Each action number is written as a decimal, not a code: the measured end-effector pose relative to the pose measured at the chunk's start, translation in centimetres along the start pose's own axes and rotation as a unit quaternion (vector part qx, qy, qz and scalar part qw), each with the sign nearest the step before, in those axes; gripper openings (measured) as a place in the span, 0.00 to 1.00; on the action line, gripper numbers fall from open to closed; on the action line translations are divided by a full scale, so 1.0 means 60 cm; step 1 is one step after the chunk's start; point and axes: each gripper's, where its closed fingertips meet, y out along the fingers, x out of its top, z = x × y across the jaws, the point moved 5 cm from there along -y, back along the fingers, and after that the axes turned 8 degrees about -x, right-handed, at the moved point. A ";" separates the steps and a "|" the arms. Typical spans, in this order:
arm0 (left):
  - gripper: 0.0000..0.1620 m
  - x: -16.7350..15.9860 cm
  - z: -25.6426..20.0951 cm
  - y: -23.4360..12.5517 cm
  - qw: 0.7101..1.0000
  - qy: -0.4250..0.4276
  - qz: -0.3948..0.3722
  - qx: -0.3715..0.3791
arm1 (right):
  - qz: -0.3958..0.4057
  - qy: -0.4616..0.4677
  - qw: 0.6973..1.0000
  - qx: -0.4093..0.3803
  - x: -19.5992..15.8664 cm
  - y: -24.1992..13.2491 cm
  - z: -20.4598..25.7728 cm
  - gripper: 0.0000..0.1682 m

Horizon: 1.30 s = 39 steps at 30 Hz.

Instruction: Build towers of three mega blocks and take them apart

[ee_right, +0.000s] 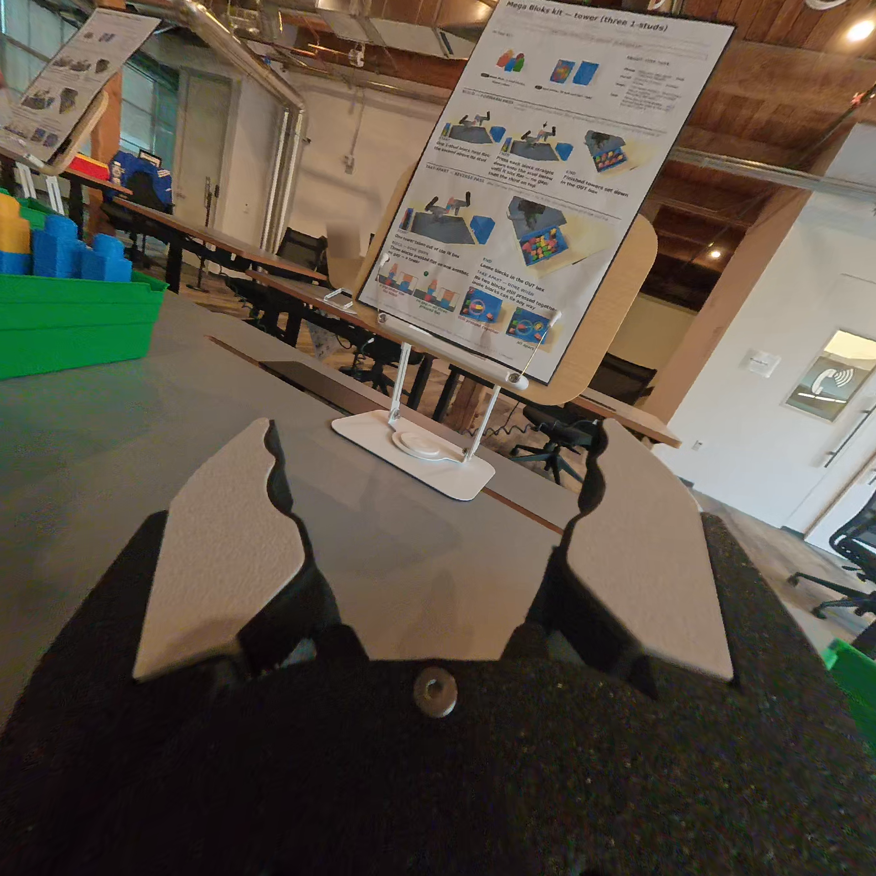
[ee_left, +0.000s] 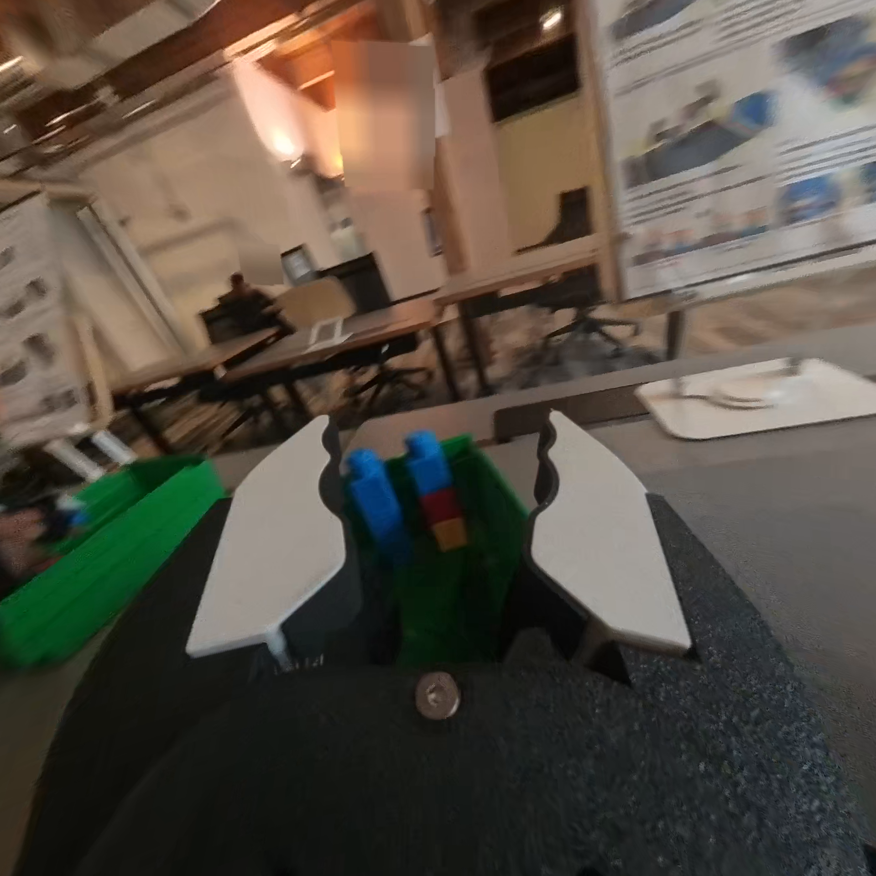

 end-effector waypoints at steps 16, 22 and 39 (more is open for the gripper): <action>0.42 -0.200 0.164 0.078 0.946 0.007 0.302 0.120 | 0.011 0.019 1.000 0.000 -0.012 -0.005 -0.013 0.71; 0.34 -0.216 0.180 0.101 0.933 0.008 0.336 0.128 | 0.007 0.024 1.000 0.000 -0.011 -0.007 -0.018 0.71; 0.35 -0.254 0.211 0.139 0.923 0.048 0.360 0.124 | 0.026 -0.002 1.000 0.000 -0.023 -0.004 -0.015 0.70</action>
